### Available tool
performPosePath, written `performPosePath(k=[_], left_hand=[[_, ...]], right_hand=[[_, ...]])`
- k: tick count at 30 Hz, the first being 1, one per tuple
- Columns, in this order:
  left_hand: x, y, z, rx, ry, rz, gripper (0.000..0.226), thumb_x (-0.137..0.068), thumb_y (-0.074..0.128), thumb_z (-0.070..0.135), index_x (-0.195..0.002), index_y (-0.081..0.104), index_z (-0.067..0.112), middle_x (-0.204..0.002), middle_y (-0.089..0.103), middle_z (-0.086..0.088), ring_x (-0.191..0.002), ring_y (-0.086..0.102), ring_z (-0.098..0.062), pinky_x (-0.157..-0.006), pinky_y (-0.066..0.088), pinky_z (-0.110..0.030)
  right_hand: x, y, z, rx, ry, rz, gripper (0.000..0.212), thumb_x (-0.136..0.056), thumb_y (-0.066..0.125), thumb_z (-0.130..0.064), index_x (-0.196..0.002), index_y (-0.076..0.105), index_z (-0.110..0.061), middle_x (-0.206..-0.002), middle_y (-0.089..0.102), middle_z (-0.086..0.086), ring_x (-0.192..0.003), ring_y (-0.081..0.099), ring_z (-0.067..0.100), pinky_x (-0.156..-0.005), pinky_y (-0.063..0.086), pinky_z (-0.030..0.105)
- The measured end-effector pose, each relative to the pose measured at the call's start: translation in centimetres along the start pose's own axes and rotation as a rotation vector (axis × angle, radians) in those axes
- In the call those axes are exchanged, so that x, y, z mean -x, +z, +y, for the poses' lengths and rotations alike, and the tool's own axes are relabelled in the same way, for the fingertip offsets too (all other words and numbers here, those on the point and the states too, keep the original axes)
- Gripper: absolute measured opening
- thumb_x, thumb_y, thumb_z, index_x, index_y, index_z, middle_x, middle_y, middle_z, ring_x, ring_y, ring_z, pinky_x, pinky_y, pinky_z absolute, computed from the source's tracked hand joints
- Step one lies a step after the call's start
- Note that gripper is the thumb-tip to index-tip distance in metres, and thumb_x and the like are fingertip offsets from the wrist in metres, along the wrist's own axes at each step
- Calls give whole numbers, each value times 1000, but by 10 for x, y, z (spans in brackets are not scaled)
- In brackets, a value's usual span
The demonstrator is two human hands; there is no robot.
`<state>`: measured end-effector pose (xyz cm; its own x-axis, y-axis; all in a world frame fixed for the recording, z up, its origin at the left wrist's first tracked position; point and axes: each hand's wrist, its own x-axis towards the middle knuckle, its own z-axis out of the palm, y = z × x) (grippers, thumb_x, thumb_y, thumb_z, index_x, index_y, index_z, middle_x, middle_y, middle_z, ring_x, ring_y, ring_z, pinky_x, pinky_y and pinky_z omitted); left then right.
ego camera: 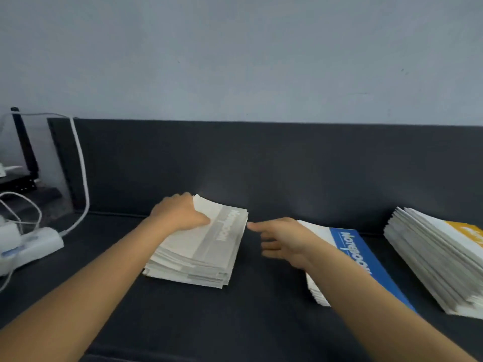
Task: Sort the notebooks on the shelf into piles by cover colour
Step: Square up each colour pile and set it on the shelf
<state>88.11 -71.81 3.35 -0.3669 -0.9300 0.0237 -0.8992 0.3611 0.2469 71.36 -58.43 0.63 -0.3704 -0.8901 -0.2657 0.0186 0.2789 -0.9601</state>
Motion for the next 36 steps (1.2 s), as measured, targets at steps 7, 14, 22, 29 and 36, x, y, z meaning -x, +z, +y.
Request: performPosePath(k=[7,14,22,29,36], left_hand=[[-41,9,-55,559,-66,-379,75,-59,83,51,-118,64,11,-106,71,-3,-96,68,-20,-82,51,-31],[-56,12,-66,901,-22,-600,53,-65,84,35,-112,71,13,-104,75,-9,-101,70,-28,-100,48,-44],[-50,15,-50,1266,135,-460,46,-68,74,15,-113,69,7,-99,74,-16,-93,71,-35,-87,55,-46],[-39,13,-43,1416,603,-246,72,-54,78,20,-122,60,7,-110,70,-14,-103,68,-29,-81,57,-42],[-31,14,-49,1484,680,-122,76,-59,78,32,-127,54,7,-117,67,-13,-106,67,-27,-81,57,-35]], right_hand=[[-32,52,-4,-134,105,31,40,-81,72,-7,-118,59,-2,-110,66,14,-95,65,27,-70,55,37],[-45,59,-7,-16,155,99,52,-70,82,-11,-117,61,-7,-111,67,10,-93,65,24,-68,53,35],[-47,60,-4,-91,-211,226,81,-64,87,-29,-128,37,-28,-114,63,-6,-98,65,16,-74,55,33],[-33,66,-13,-141,-756,304,57,-67,83,-21,-117,58,-11,-108,71,2,-96,70,19,-77,58,34],[-33,62,-10,-205,-775,175,47,-70,76,-20,-113,58,-9,-103,72,3,-92,70,21,-71,56,28]])
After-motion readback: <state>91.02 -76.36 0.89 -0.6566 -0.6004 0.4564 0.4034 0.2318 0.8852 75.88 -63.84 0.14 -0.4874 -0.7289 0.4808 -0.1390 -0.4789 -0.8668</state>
